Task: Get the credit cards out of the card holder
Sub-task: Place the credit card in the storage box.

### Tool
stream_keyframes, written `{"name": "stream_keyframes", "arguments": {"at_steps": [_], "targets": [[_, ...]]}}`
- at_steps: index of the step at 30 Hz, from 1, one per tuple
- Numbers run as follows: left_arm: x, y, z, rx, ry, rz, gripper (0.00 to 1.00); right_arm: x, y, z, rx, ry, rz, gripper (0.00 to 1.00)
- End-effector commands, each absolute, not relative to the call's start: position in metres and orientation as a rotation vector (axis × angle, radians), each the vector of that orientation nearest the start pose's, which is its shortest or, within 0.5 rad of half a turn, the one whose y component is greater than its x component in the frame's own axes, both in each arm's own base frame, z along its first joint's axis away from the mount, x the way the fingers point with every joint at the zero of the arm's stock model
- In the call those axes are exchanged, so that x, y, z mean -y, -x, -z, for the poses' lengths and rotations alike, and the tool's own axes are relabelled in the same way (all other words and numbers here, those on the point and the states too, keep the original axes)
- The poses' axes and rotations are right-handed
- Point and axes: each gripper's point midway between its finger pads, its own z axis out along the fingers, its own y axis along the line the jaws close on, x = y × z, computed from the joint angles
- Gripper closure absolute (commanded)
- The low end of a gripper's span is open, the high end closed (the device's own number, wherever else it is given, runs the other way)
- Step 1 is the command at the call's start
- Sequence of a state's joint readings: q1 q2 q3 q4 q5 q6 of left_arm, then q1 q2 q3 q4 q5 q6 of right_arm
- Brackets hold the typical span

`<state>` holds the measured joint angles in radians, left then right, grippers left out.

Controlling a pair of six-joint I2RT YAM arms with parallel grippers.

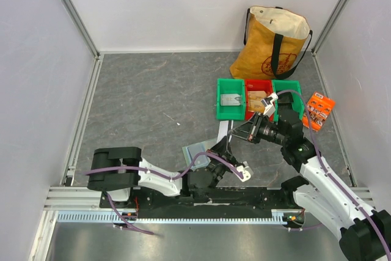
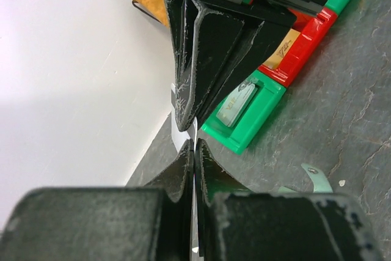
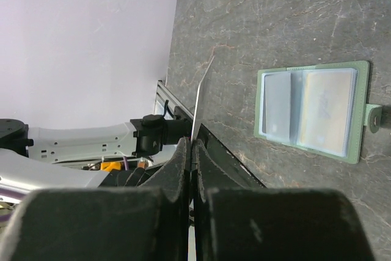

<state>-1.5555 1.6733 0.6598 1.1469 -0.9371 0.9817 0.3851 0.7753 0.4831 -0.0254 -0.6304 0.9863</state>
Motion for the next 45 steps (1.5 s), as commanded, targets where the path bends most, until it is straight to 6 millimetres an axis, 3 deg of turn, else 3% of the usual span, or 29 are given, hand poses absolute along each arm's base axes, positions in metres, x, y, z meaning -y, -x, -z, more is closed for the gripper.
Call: {"name": "stream_keyframes", "arguments": {"at_steps": [1,2,7,12,15,19,22,26,36,45], "targets": [[0.368,-0.171,-0.224,-1.143,-0.850,-0.168,0.98,-0.221,-0.191,-0.214,-2.087,-0.127,-1.492,1.00],[0.366,-0.171,-0.223,-1.155,-0.842,-0.158,0.98,-0.220,-0.193,-0.215,-2.076,-0.134,-1.481,0.98],[0.359,-0.167,-0.209,-1.274,-0.810,-0.035,0.98,-0.212,-0.208,-0.232,-1.978,-0.106,-1.380,0.65],[0.345,-0.167,-0.201,-1.486,-0.683,0.258,0.98,-0.209,-0.219,-0.257,-1.866,0.000,-1.298,0.45],[0.337,-0.166,-0.194,-1.607,-0.567,0.540,0.98,-0.208,-0.221,-0.265,-1.799,0.066,-1.271,0.42],[0.313,-0.175,-0.198,-1.680,-0.349,0.876,0.98,-0.211,-0.215,-0.273,-1.683,0.129,-1.309,0.41],[0.293,-0.180,-0.207,-1.661,-0.169,1.093,0.98,-0.213,-0.211,-0.272,-1.613,0.133,-1.363,0.39],[0.282,-0.177,-0.222,-1.610,-0.038,1.286,0.98,-0.217,-0.207,-0.266,-1.560,0.132,-1.444,0.39],[0.286,-0.171,-0.252,-1.497,0.151,1.578,0.98,-0.234,-0.201,-0.244,-1.550,0.120,-1.523,0.39],[0.293,-0.172,-0.260,-1.465,0.213,1.676,0.98,-0.250,-0.191,-0.236,-1.578,0.150,-1.578,0.51]]}}
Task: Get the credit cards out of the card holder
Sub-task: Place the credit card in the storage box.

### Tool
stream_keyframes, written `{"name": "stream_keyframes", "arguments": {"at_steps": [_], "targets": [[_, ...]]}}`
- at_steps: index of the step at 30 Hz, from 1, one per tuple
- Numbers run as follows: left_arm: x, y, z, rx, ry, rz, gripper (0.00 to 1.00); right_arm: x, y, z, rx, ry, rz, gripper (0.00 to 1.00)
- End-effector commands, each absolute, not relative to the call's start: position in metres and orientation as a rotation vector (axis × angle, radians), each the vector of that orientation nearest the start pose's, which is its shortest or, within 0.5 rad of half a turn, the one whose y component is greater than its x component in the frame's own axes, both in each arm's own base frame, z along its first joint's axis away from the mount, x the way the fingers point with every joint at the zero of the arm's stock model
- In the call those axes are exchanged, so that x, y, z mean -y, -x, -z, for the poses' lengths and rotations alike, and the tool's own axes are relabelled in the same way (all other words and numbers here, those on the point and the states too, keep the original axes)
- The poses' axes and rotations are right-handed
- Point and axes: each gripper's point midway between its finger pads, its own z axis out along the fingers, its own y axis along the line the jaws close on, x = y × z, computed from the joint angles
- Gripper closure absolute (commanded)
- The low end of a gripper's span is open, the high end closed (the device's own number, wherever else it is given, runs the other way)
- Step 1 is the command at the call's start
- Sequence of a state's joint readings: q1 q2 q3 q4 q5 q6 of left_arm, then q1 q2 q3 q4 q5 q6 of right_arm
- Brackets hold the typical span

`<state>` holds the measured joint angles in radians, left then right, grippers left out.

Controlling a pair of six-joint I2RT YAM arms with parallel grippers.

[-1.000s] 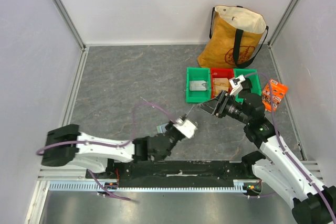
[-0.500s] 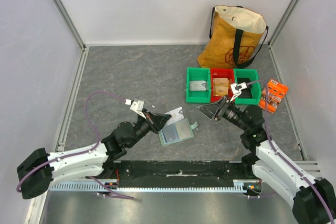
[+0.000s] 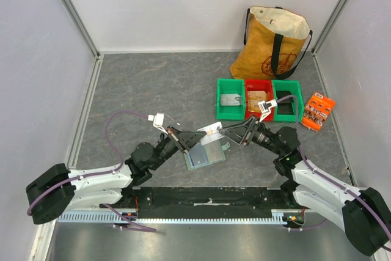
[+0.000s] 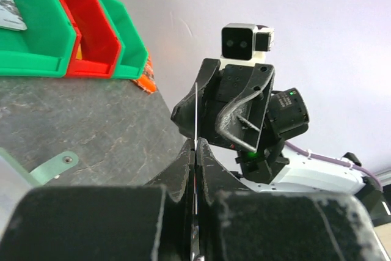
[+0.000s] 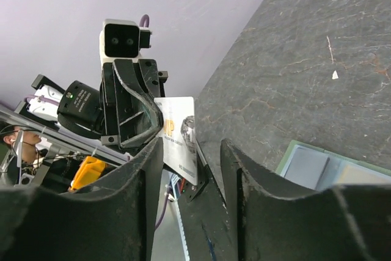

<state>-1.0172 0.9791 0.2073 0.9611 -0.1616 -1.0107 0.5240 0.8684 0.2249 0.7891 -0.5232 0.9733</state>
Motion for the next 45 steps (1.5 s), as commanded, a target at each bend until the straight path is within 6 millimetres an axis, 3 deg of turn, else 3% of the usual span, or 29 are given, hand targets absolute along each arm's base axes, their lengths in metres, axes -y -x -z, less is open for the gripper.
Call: {"name": "stream_keyframes", "arguments": {"at_steps": [1,6,10,12,14,18,20,24,31,36,40,45], "targets": [[0.293,-0.172,-0.261,-1.460,0.217,1.680,0.98,-0.251,-0.190,-0.235,-1.579,0.152,-1.586,0.53],[0.296,-0.172,-0.266,-1.452,0.213,1.699,0.98,-0.254,-0.184,-0.237,-1.572,0.165,-1.621,0.68],[0.298,-0.172,-0.257,-1.483,0.218,1.688,0.98,-0.254,-0.187,-0.238,-1.576,0.166,-1.609,1.00],[0.298,-0.175,-0.248,-1.521,0.219,1.651,0.96,-0.253,-0.190,-0.237,-1.591,0.160,-1.579,1.00],[0.294,-0.180,-0.238,-1.575,0.216,1.577,0.87,-0.252,-0.196,-0.233,-1.618,0.164,-1.515,1.00],[0.277,-0.191,-0.199,-1.776,0.154,1.296,0.55,-0.237,-0.222,-0.224,-1.703,0.117,-1.314,1.00],[0.263,-0.196,-0.192,-1.821,0.138,1.185,0.37,-0.228,-0.234,-0.222,-1.733,0.086,-1.222,1.00],[0.229,-0.203,-0.186,-1.878,0.129,1.022,0.22,-0.204,-0.265,-0.218,-1.786,0.005,-1.031,1.00],[0.166,-0.213,-0.154,-2.183,0.106,0.776,0.08,-0.167,-0.327,-0.200,-1.889,-0.157,-0.736,1.00],[0.142,-0.218,-0.162,-2.189,0.106,0.747,0.05,-0.145,-0.366,-0.184,-1.920,-0.243,-0.543,1.00],[0.129,-0.221,-0.167,-2.176,0.011,0.629,0.05,-0.151,-0.388,-0.169,-1.966,-0.258,-0.513,1.00],[0.118,-0.222,-0.164,-2.173,0.054,0.577,0.05,-0.168,-0.410,-0.142,-2.014,-0.298,-0.572,1.00]]}}
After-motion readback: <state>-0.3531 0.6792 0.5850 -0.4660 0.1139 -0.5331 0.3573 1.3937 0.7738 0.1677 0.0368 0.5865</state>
